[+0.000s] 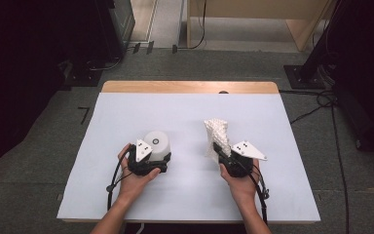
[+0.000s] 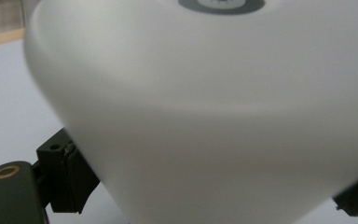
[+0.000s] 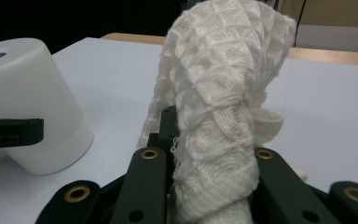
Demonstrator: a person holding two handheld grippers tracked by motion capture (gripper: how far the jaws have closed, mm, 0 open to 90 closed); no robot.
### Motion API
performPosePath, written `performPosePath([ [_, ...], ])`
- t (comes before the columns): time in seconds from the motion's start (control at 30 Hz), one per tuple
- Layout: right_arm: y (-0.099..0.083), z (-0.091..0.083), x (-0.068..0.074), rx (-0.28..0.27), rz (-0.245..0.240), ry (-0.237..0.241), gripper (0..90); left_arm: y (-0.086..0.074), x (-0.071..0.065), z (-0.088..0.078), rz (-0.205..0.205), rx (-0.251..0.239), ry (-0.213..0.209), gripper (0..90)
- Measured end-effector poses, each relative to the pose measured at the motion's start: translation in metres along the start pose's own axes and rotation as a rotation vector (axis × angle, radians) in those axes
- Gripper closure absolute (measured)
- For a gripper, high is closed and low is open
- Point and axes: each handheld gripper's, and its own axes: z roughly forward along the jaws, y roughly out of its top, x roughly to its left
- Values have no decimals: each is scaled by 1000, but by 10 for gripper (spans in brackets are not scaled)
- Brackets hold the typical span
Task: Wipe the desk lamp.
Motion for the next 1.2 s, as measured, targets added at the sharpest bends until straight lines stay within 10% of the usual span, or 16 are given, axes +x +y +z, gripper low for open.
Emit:
performPosePath([
  [0.27, -1, 1, 1, 6, -1, -7, 756, -2, -20, 2, -116, 49, 149, 11],
  [0.43, -3, 4, 3, 15, -14, -3, 756, -2, -28, 4, -109, 36, 221, 69],
  [0.63, -6, 7, 8, 33, -19, 4, 756, 0, -12, 1, -141, 23, 135, 84],
  [1.2, -15, 17, 66, 74, -158, 152, 757, 16, 9, -20, -153, -137, -407, 86],
])
